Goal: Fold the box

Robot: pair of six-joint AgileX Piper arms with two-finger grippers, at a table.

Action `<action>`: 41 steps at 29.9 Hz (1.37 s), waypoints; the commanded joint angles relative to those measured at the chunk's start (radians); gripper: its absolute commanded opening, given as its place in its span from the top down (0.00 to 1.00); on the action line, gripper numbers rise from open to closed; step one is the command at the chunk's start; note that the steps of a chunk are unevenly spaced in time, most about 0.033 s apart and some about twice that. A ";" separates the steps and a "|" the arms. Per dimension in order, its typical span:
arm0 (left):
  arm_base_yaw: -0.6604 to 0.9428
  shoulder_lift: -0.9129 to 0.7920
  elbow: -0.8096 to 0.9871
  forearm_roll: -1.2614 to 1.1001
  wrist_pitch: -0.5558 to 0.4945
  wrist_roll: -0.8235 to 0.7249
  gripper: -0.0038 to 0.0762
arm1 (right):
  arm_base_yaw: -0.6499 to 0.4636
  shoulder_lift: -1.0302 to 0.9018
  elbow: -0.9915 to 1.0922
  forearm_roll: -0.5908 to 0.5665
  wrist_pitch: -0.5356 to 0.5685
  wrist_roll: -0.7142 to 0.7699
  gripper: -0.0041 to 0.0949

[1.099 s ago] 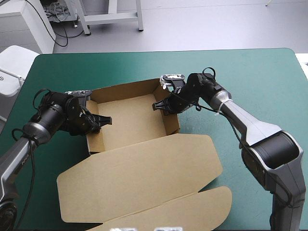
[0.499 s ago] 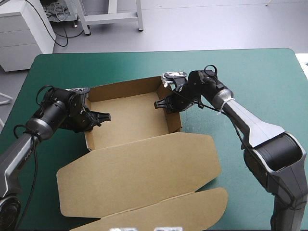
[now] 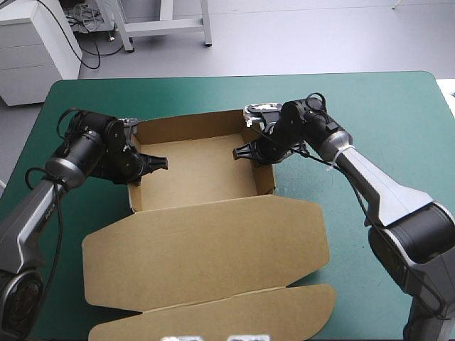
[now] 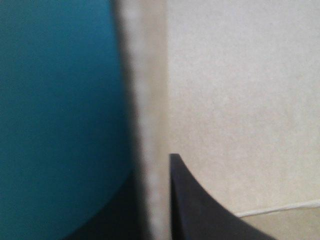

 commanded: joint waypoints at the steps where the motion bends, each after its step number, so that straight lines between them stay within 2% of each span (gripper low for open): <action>1: -0.003 0.011 -0.111 0.003 0.077 0.057 0.96 | -0.003 -0.096 -0.037 -0.024 0.038 -0.028 0.98; 6: -0.003 0.039 -0.179 -0.063 0.077 0.071 0.96 | -0.003 -0.097 -0.037 -0.039 0.111 -0.017 0.98; 11: -0.006 0.039 -0.183 -0.055 0.077 0.071 0.96 | -0.003 -0.097 -0.037 -0.043 0.133 -0.005 0.98; 15: -0.036 0.043 -0.183 -0.050 0.077 0.075 0.96 | -0.005 -0.099 -0.037 -0.108 0.158 0.031 0.98; 21: -0.108 0.087 -0.186 -0.042 0.077 0.091 0.96 | -0.053 -0.115 -0.037 -0.058 0.160 0.051 0.98; 30: -0.147 0.174 -0.188 -0.063 0.077 0.089 0.96 | -0.083 -0.138 0.004 -0.109 0.160 0.044 0.98; 41: -0.149 0.225 -0.188 -0.139 0.056 0.093 0.96 | -0.149 -0.136 0.110 -0.087 0.160 0.033 0.98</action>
